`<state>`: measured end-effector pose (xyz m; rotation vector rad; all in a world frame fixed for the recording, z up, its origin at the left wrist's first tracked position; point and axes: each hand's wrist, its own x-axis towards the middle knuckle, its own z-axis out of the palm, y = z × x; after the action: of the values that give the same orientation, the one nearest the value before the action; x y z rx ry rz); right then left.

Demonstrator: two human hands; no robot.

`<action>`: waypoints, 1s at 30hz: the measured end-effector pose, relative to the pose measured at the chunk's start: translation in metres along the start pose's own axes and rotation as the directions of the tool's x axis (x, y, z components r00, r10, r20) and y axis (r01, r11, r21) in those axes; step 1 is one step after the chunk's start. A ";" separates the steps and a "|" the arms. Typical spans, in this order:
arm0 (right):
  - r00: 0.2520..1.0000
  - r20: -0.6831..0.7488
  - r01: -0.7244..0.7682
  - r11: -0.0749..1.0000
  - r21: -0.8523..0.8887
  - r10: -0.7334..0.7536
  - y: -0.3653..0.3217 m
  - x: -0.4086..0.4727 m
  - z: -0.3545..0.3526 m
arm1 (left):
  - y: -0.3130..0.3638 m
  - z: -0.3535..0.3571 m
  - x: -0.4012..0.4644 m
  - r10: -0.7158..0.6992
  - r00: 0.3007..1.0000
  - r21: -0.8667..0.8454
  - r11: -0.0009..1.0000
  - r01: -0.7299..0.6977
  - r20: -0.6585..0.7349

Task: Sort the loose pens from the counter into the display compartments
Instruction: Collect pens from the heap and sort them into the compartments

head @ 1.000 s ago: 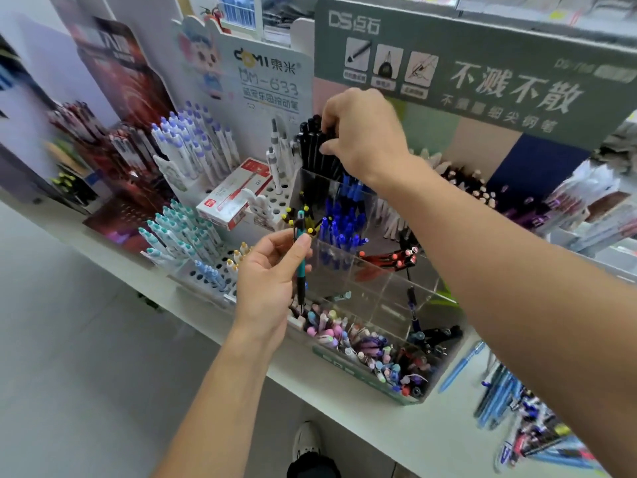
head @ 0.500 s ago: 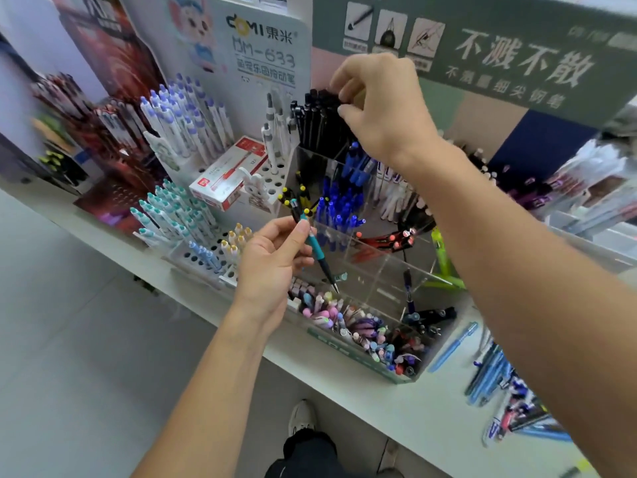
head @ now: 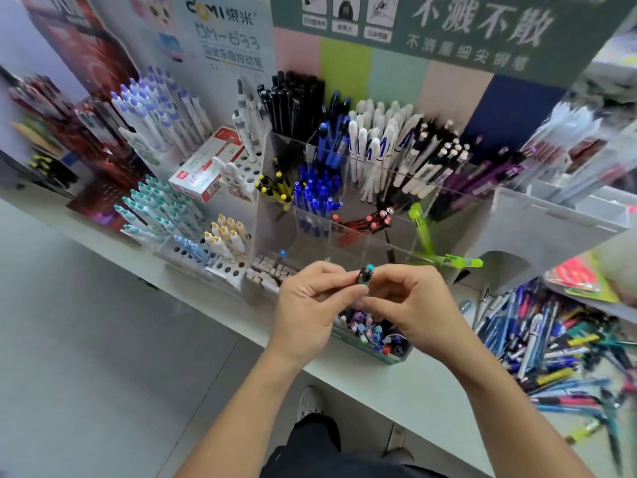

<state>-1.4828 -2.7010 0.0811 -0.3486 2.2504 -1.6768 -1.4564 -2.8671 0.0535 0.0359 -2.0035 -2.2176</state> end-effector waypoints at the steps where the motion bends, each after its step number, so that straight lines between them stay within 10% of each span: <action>1: 1.000 -0.010 0.020 1.000 -0.003 -0.020 0.001 0.000 0.001 | 0.000 0.003 0.000 -0.012 1.000 -0.002 1.000 0.012 0.003; 5: 0.951 -0.298 0.049 0.991 -0.125 -0.085 0.010 0.003 -0.001 | -0.019 -0.012 0.009 -0.031 0.993 0.270 0.961 0.061 -0.114; 10: 0.899 -0.438 -0.036 0.990 -0.136 -0.027 0.015 0.007 0.005 | -0.054 -0.036 0.036 -0.070 0.988 0.800 0.581 0.152 -0.137; 18: 0.894 -0.447 -0.074 0.971 -0.226 -0.036 0.016 0.009 0.016 | -0.066 -0.041 0.044 -0.016 0.995 0.740 0.668 0.082 -0.096; 24: 0.888 -0.458 -0.073 0.970 -0.230 -0.041 0.020 0.022 0.026 | -0.061 -0.053 0.057 -0.123 0.931 0.417 0.868 0.269 -0.345; 30: 0.938 -0.341 -0.126 0.865 -0.485 -0.054 0.024 0.038 0.033 | -0.064 -0.067 0.050 -0.153 0.964 0.454 0.858 0.238 -0.215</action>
<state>-1.5050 -2.7371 0.0461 -0.1234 2.9317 -1.1724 -1.5040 -2.9336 -0.0129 0.4928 -2.4805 -1.6806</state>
